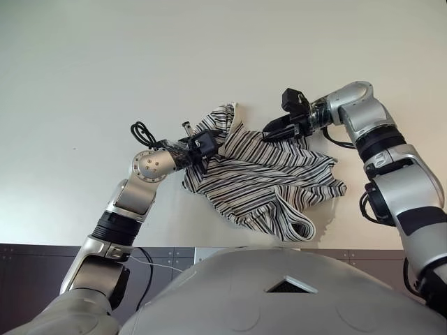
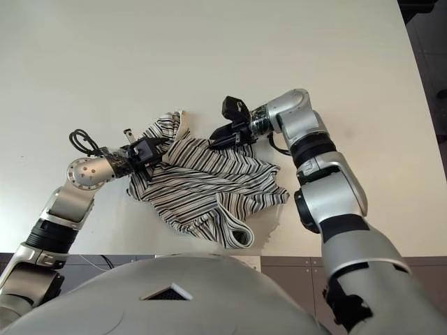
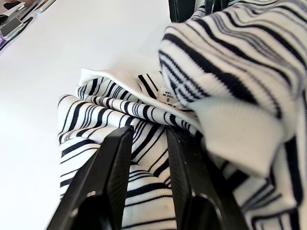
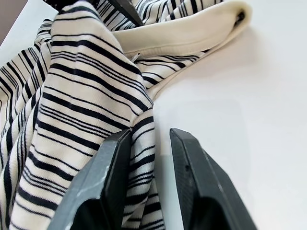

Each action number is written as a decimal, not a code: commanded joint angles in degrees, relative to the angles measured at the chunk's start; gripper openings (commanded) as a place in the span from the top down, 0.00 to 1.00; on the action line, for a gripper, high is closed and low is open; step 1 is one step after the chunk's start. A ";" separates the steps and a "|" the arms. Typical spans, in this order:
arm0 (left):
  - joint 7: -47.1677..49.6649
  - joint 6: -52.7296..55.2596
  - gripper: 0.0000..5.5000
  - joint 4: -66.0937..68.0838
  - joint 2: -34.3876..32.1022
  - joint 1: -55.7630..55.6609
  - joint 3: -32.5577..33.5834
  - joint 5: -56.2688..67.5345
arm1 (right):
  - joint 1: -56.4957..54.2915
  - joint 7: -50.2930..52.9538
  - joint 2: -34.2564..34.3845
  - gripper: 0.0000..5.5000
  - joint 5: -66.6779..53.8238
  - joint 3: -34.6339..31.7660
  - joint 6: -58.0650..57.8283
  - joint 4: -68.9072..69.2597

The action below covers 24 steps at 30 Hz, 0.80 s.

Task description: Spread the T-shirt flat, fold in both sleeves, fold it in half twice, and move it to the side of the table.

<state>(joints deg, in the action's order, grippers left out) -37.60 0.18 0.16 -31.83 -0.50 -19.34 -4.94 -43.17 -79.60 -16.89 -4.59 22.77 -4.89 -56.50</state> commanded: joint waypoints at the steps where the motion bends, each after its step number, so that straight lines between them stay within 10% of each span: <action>1: -1.63 1.04 0.77 1.28 -0.42 0.38 -1.20 -1.65 | -1.65 -1.14 0.93 0.74 2.01 -0.78 1.12 -1.85; 12: -0.68 1.04 0.77 1.35 0.03 0.47 -0.07 -1.51 | 1.32 -4.21 -0.87 0.97 1.98 -3.90 0.87 1.12; 24: -3.48 5.79 0.77 -10.82 -4.25 13.18 6.77 8.75 | 25.69 -1.15 -17.89 0.97 -2.15 -13.01 -1.52 29.59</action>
<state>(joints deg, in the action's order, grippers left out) -37.56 1.52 -5.62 -34.60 9.11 -12.97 -0.10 -19.98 -82.89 -33.85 -6.98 10.13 -5.75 -30.59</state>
